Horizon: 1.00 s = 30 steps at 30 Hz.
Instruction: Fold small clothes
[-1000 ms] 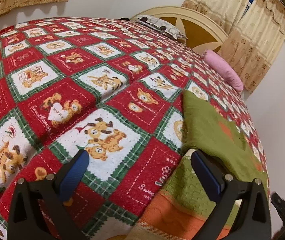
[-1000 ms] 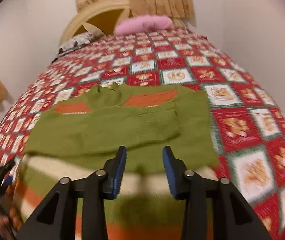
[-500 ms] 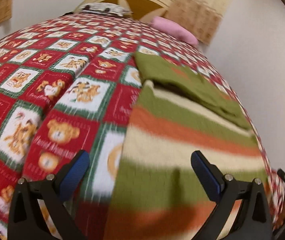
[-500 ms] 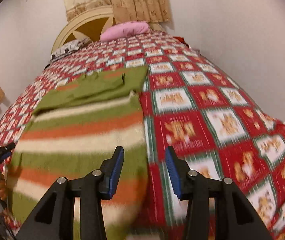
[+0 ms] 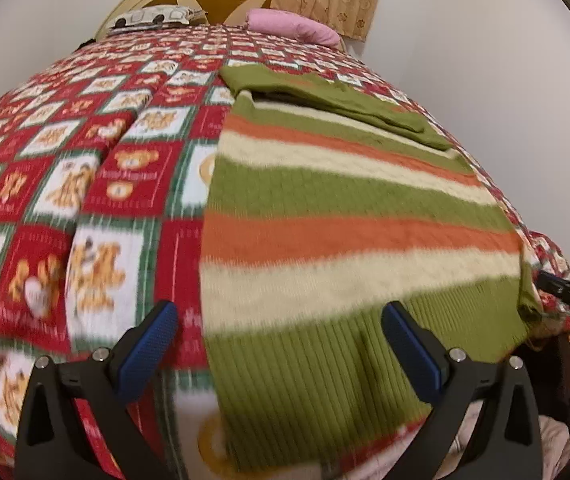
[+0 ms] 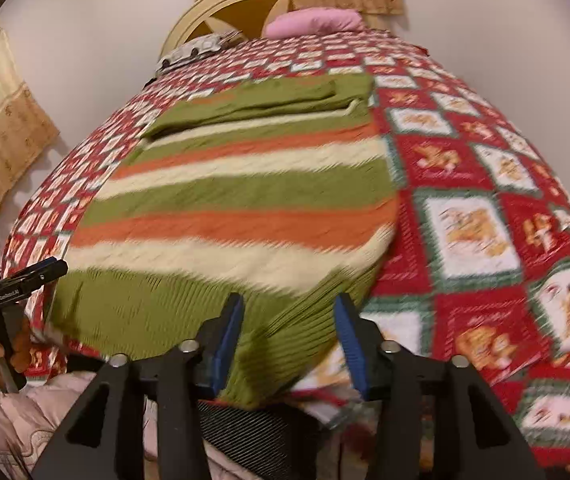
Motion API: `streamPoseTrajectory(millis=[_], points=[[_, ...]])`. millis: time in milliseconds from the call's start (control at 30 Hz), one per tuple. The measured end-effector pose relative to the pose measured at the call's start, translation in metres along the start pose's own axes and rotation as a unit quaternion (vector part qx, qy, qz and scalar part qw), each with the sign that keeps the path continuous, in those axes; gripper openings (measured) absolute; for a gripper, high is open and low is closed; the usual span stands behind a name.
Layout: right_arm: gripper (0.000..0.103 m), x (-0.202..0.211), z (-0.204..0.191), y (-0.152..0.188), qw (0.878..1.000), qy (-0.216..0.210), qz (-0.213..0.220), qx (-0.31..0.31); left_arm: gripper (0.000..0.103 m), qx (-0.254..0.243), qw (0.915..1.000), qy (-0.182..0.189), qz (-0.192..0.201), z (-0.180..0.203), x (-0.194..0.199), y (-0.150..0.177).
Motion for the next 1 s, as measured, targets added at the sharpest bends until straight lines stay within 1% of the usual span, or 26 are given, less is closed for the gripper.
streamPoseTrajectory(millis=[33, 100, 167, 200, 267, 300, 367, 433, 467, 500, 533, 567, 600, 667, 700, 733, 800, 867, 900, 933, 967, 1000], points=[[0.056, -0.002, -0.003, 0.005, 1.000, 0.009, -0.002, 0.009, 0.102, 0.004, 0.9999, 0.009, -0.003, 0.003, 0.003, 0.006], [0.056, -0.005, -0.005, 0.013, 1.000, 0.017, -0.004, 0.020, 0.099, 0.007, 0.9999, 0.012, -0.007, 0.004, 0.006, 0.014], [0.059, -0.008, -0.007, 0.021, 1.000, 0.016, -0.015, 0.018, 0.096, 0.014, 0.9997, 0.013, -0.012, 0.004, 0.008, 0.023], [0.060, -0.010, -0.007, 0.023, 1.000, 0.017, -0.019, 0.017, 0.094, 0.023, 0.9994, 0.021, -0.014, 0.003, 0.008, 0.026], [0.060, -0.014, -0.010, 0.030, 0.999, 0.022, -0.026, 0.023, 0.085, 0.039, 0.9984, 0.036, -0.020, 0.003, 0.005, 0.028], [0.061, -0.015, -0.012, 0.032, 0.999, 0.027, -0.026, 0.030, 0.084, 0.042, 0.9980, 0.040, -0.023, 0.004, 0.005, 0.028], [0.062, -0.017, -0.014, 0.033, 0.998, 0.034, -0.020, 0.044, 0.079, 0.036, 0.9983, 0.039, -0.023, 0.006, 0.006, 0.029], [0.062, -0.021, -0.012, 0.036, 0.997, 0.048, -0.021, 0.054, 0.076, 0.029, 0.9987, 0.035, -0.025, 0.009, 0.006, 0.029], [0.060, -0.022, -0.012, 0.037, 0.997, 0.049, -0.020, 0.062, 0.073, 0.025, 0.9988, 0.034, -0.025, 0.010, 0.006, 0.029], [0.056, -0.022, -0.012, 0.037, 0.995, 0.058, -0.022, 0.072, 0.070, 0.021, 0.9988, 0.035, -0.026, 0.012, 0.007, 0.029], [0.046, -0.021, -0.012, 0.037, 0.994, 0.066, -0.025, 0.079, 0.063, 0.018, 0.9987, 0.038, -0.027, 0.014, 0.007, 0.029], [0.037, -0.019, -0.009, 0.035, 0.995, 0.060, -0.030, 0.073, 0.056, 0.016, 0.9987, 0.039, -0.029, 0.016, 0.007, 0.030], [0.033, -0.018, -0.005, 0.033, 0.996, 0.055, -0.037, 0.059, 0.051, 0.016, 0.9987, 0.037, -0.030, 0.015, 0.007, 0.030], [0.016, -0.015, 0.006, 0.029, 0.998, 0.030, -0.051, 0.020, 0.030, 0.016, 0.9989, 0.030, -0.034, 0.014, 0.007, 0.030], [0.014, -0.014, 0.008, 0.028, 0.998, 0.014, -0.058, 0.001, 0.024, 0.023, 0.9985, 0.033, -0.036, 0.012, 0.007, 0.031], [0.011, -0.011, 0.015, 0.026, 0.997, -0.018, -0.070, -0.035, 0.016, 0.031, 0.9981, 0.038, -0.036, 0.011, 0.007, 0.031], [0.009, -0.006, 0.019, 0.023, 0.993, -0.055, -0.076, -0.072, 0.015, 0.041, 0.9973, 0.051, -0.034, 0.010, 0.008, 0.029], [0.009, 0.004, 0.021, 0.015, 0.985, -0.106, -0.074, -0.109, 0.013, 0.046, 0.9967, 0.063, -0.024, 0.011, 0.013, 0.024], [0.009, 0.012, 0.021, 0.009, 0.979, -0.138, -0.071, -0.129, 0.013, 0.050, 0.9960, 0.073, -0.016, 0.012, 0.018, 0.019], [0.009, 0.016, 0.020, 0.004, 0.974, -0.160, -0.068, -0.142, 0.013, 0.055, 0.9945, 0.089, -0.004, 0.013, 0.023, 0.012], [0.009, 0.021, 0.019, -0.003, 0.968, -0.185, -0.067, -0.158, 0.013, 0.057, 0.9937, 0.097, 0.002, 0.013, 0.025, 0.006], [0.009, 0.023, 0.019, -0.010, 0.963, -0.201, -0.065, -0.169, 0.013, 0.055, 0.9931, 0.103, 0.007, 0.014, 0.027, -0.001]])
Point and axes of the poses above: each gripper's, at about its wrist camera, not at the fingertips, and x roughly against the way its jaws point, z to its right, y to its underside, the point moved 8 cm from there along -x, roughly the way its jaws point, and after that the axes turned 12 degrees about -x, right-handed, at the moved point
